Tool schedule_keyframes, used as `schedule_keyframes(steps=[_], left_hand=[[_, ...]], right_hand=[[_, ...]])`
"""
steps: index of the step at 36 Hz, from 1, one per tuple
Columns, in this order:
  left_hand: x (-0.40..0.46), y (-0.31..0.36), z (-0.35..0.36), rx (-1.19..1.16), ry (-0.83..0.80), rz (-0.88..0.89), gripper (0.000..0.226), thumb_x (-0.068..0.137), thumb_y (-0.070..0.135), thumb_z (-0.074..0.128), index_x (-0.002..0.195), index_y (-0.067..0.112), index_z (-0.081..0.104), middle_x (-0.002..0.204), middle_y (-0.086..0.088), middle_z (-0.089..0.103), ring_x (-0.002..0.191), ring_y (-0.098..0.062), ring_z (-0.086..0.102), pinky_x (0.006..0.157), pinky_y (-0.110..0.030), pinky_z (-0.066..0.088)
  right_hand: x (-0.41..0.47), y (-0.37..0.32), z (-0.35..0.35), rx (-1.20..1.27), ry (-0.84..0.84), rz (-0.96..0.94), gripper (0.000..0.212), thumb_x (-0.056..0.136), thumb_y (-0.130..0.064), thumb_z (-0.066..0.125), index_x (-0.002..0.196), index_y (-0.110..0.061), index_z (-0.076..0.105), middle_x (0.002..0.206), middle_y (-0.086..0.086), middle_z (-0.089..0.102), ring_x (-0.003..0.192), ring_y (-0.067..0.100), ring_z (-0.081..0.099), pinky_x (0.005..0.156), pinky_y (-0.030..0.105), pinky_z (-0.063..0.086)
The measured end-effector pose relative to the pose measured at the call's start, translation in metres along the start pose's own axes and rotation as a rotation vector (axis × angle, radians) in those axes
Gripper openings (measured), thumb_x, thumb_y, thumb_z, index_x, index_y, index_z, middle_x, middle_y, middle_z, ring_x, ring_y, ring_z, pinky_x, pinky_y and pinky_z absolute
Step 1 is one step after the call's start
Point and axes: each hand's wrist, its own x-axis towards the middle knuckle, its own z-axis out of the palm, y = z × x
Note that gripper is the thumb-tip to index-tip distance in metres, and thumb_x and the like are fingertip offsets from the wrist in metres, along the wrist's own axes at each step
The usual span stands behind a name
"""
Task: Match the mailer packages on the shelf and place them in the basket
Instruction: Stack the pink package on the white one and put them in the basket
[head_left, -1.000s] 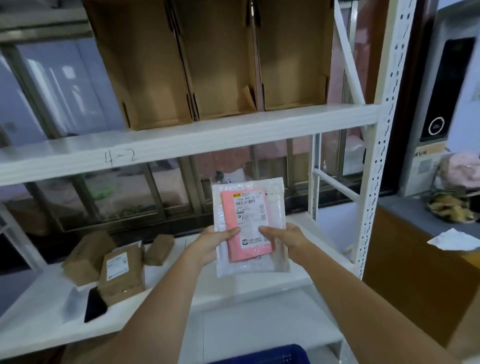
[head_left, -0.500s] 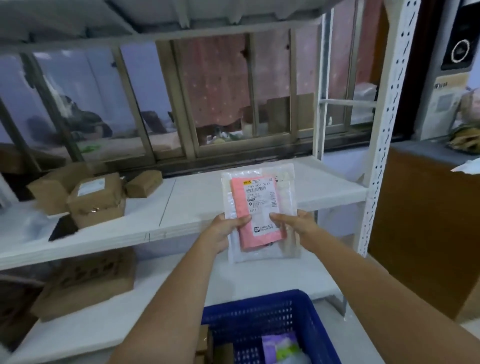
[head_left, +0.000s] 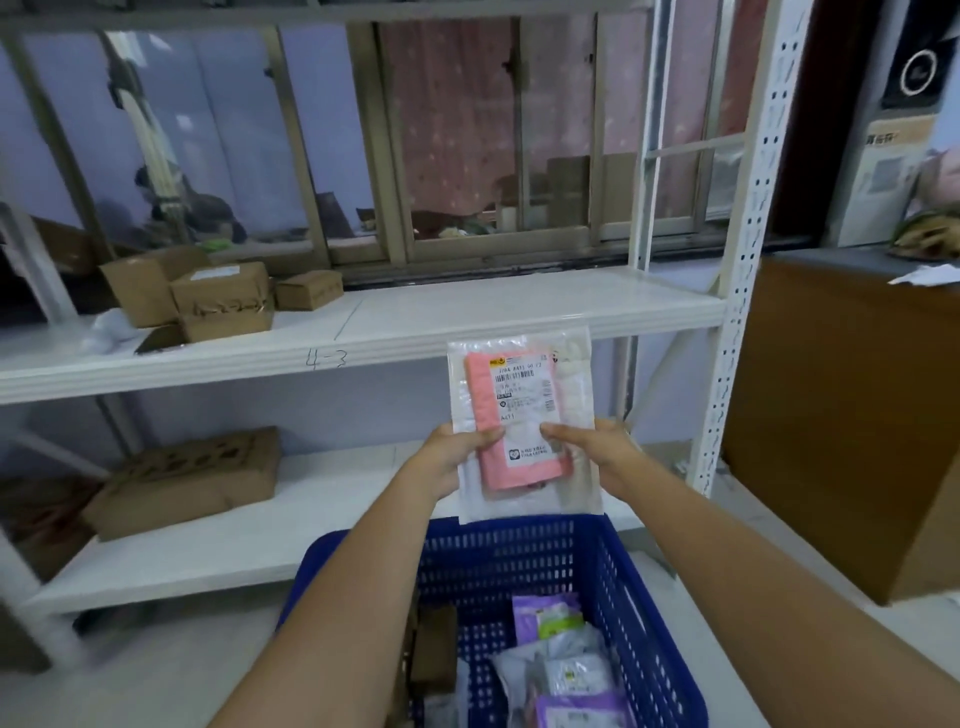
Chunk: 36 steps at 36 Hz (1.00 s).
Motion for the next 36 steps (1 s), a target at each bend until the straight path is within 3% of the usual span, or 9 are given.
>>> schedule_keyframes(steps=[3,6,9,16,20,24,29,33,36], left_hand=[[-0.023,-0.014,0.007,0.022,-0.005,-0.035,0.061,0.055,0.012,0.085,0.112,0.004,0.066,0.109,-0.014,0.071,0.108,-0.032,0.065,0.097,-0.052,0.049],[-0.03,-0.034,0.012,0.018,0.016,-0.064,0.045,0.066,0.005,0.081,0.109,0.004,0.066,0.107,-0.016,0.071,0.106,-0.033,0.066,0.095,-0.053,0.05],[-0.031,-0.061,0.013,-0.008,0.034,-0.11,0.033,0.076,-0.002,0.074,0.108,0.004,0.066,0.108,-0.017,0.07,0.103,-0.033,0.066,0.095,-0.052,0.05],[-0.008,-0.146,0.008,0.014,0.061,-0.255,0.042,0.075,-0.001,0.075,0.115,0.003,0.064,0.109,-0.018,0.07,0.101,-0.033,0.067,0.095,-0.054,0.05],[0.006,-0.197,0.003,0.054,0.073,-0.369,0.038,0.077,-0.001,0.074,0.113,0.004,0.064,0.107,-0.018,0.071,0.096,-0.032,0.069,0.087,-0.049,0.054],[0.029,-0.246,0.002,0.069,0.105,-0.426,0.037,0.079,-0.004,0.071,0.115,0.002,0.063,0.11,-0.019,0.069,0.097,-0.033,0.068,0.084,-0.046,0.055],[0.05,-0.304,0.003,0.173,0.116,-0.462,0.039,0.079,-0.003,0.071,0.117,0.003,0.063,0.115,-0.016,0.068,0.1,-0.029,0.066,0.089,-0.041,0.053],[0.055,-0.339,0.005,0.328,0.108,-0.495,0.043,0.08,-0.001,0.071,0.121,0.003,0.06,0.121,-0.011,0.065,0.109,-0.027,0.063,0.094,-0.036,0.05],[0.05,-0.366,0.003,0.538,0.04,-0.564,0.053,0.077,0.007,0.076,0.126,0.007,0.054,0.125,-0.009,0.062,0.116,-0.025,0.06,0.099,-0.037,0.049]], right_hand=[[-0.022,0.012,-0.007,-0.037,0.009,0.047,0.042,0.07,-0.007,0.082,0.109,-0.004,0.065,0.109,0.01,0.071,0.101,0.024,0.066,0.093,0.039,0.052],[-0.034,0.025,-0.015,-0.068,0.013,0.075,0.044,0.072,-0.007,0.08,0.113,-0.004,0.064,0.102,0.005,0.071,0.095,0.02,0.065,0.084,0.032,0.052],[-0.038,0.046,-0.021,-0.07,0.025,0.128,0.042,0.072,-0.011,0.081,0.111,-0.004,0.067,0.104,0.01,0.073,0.097,0.026,0.068,0.092,0.041,0.053],[-0.028,0.122,-0.046,-0.156,0.064,0.179,0.032,0.076,-0.022,0.08,0.104,-0.01,0.069,0.104,0.007,0.073,0.1,0.025,0.068,0.097,0.043,0.051],[-0.018,0.172,-0.062,-0.23,0.086,0.275,0.019,0.078,-0.014,0.078,0.095,-0.009,0.07,0.101,0.01,0.073,0.088,0.022,0.07,0.076,0.034,0.057],[0.001,0.217,-0.077,-0.26,0.12,0.349,0.026,0.078,-0.007,0.078,0.103,0.0,0.071,0.105,0.013,0.072,0.086,0.022,0.07,0.064,0.025,0.055],[0.013,0.261,-0.09,-0.32,0.169,0.448,0.026,0.081,-0.003,0.074,0.106,0.003,0.069,0.097,0.008,0.069,0.072,0.011,0.062,0.049,0.012,0.046],[0.02,0.294,-0.096,-0.404,0.196,0.542,0.024,0.081,-0.002,0.073,0.104,0.005,0.067,0.105,0.013,0.069,0.074,0.016,0.063,0.053,0.016,0.048],[0.019,0.316,-0.098,-0.605,0.165,0.671,0.036,0.082,-0.014,0.076,0.11,0.004,0.062,0.107,0.013,0.067,0.089,0.026,0.062,0.065,0.024,0.047]])
